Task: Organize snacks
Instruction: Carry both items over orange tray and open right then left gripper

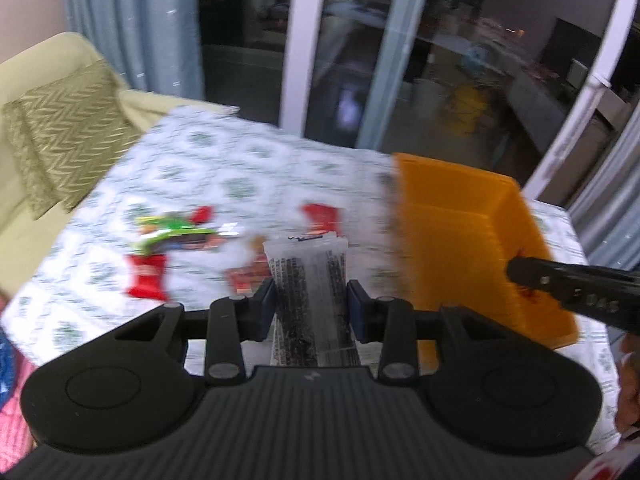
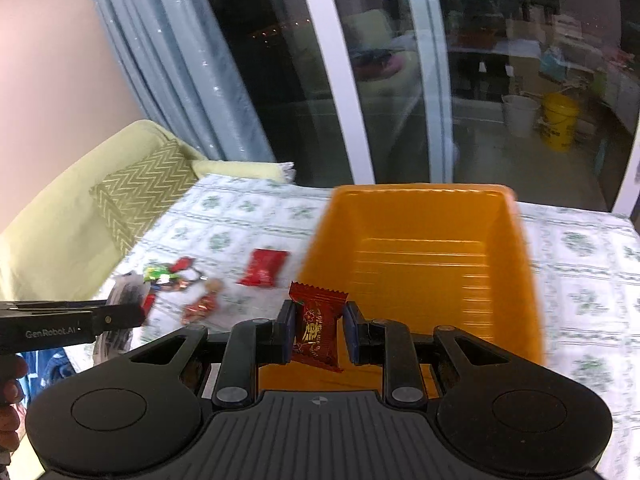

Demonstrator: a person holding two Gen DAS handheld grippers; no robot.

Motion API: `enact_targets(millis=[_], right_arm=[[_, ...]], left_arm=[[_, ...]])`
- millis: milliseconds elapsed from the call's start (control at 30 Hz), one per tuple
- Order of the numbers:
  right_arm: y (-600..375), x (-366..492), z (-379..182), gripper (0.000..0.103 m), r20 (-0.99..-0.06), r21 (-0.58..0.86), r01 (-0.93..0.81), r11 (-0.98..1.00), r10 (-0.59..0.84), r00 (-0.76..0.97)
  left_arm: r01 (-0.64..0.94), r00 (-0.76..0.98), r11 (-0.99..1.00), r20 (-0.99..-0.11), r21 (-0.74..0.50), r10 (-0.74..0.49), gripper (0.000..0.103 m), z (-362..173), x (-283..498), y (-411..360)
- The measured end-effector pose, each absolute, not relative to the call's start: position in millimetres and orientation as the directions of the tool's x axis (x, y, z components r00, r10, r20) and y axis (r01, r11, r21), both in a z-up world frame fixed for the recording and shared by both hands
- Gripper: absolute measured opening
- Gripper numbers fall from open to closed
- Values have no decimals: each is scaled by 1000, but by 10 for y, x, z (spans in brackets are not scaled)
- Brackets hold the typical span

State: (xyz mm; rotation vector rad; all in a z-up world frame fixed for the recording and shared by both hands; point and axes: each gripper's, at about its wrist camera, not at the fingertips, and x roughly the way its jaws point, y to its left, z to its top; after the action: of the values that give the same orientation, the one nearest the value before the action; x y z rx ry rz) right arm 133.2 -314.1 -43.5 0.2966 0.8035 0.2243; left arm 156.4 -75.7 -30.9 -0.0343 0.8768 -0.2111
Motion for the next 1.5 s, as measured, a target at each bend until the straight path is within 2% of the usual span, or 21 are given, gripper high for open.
enact_targets(millis=[267, 500, 1067, 1500], right_arm=[[-3726, 1316, -573, 25, -690, 336, -75, 939, 300, 659], [-3993, 1427, -707, 25, -698, 347, -63, 936, 302, 649], [-4203, 1600, -892, 25, -722, 347, -53, 936, 303, 623], [-4198, 1564, -882, 26, -719, 354, -60, 933, 313, 620]], left_arm=[[227, 593, 966, -769, -123, -238, 35, -448, 1554, -1681], [236, 567, 968, -797, -84, -207, 35, -604, 1723, -2071], [244, 529, 968, -829, -58, -183, 35, -844, 1949, -2306], [177, 562, 981, -809, -85, -171, 35, -634, 1775, -2023]])
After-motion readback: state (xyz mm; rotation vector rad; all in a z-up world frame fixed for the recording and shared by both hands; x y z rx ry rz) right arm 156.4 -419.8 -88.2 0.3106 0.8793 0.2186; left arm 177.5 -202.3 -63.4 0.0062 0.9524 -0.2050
